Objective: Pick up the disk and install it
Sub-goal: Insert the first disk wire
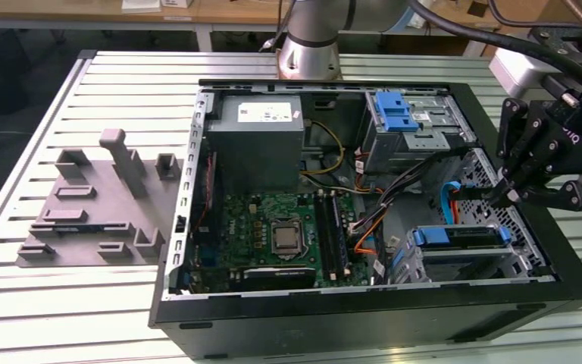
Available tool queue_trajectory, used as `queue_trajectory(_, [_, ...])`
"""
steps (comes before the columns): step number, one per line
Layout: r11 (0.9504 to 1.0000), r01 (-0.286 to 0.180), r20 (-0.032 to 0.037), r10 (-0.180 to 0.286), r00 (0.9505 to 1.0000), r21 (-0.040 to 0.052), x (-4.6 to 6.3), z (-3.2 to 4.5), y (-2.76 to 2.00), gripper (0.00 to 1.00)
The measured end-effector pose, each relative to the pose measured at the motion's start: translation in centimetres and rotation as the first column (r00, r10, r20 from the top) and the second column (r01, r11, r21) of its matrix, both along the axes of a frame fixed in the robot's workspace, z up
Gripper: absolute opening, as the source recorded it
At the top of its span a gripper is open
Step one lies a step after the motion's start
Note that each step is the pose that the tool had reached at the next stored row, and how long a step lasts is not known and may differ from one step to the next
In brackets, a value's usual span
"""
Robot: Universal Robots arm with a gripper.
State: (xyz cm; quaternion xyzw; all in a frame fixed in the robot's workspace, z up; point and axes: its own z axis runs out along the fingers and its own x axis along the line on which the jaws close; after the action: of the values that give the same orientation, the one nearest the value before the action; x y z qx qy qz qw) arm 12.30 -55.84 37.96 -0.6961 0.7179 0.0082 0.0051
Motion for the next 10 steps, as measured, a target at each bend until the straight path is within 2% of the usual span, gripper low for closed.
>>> queue_trajectory(4, [1.0, 0.0, 0.0, 0.0, 1.0, 0.0, 0.0, -0.01, 0.4, 0.11])
queue_trajectory(10, [1.0, 0.0, 0.0, 0.0, 1.0, -0.0001, 0.0, -0.1, 1.34, 0.11])
